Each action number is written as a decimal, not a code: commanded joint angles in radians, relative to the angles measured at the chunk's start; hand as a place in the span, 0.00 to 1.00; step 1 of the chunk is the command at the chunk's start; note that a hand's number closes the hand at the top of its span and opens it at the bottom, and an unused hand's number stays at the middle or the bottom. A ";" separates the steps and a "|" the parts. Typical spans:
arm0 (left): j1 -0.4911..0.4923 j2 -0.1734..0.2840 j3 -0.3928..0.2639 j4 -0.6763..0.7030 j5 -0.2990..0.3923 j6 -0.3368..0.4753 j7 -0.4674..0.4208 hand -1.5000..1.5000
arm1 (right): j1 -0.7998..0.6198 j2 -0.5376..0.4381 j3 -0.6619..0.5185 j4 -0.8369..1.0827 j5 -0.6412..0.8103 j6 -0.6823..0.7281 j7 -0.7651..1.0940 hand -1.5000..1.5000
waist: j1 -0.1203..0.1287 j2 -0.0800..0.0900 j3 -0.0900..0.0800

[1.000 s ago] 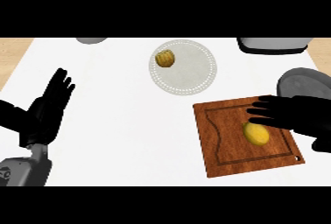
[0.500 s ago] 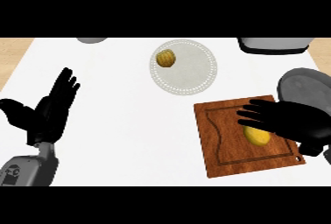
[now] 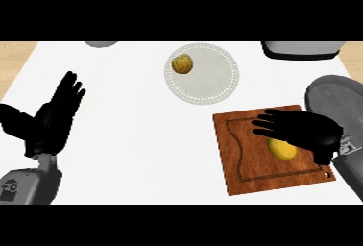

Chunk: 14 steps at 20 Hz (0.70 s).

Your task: Pick the lemon from the cutting board and place it in the pan

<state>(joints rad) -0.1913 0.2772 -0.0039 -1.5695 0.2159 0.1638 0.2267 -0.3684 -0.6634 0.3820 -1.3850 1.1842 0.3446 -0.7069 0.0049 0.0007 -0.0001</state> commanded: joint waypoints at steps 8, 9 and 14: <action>0.045 -0.047 0.028 -0.013 -0.038 -0.028 -0.039 0.50 | -0.038 0.161 -0.033 0.197 0.125 -0.064 -0.046 0.00 | 0.000 0.000 0.000; 0.016 -0.059 0.006 -0.031 -0.064 -0.003 0.015 0.50 | 0.043 0.136 -0.036 0.043 0.115 -0.018 -0.028 0.00 | -0.007 -0.002 0.000; 0.032 -0.050 0.044 -0.038 -0.057 -0.037 0.023 0.50 | 0.019 0.181 -0.044 0.091 0.168 0.022 -0.045 0.00 | -0.004 -0.002 0.000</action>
<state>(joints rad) -0.1589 0.2283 0.0238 -1.5868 0.1698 0.1293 0.2208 -0.3790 -0.5068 0.3402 -1.2502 1.3214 0.3261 -0.7523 0.0028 0.0003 0.0000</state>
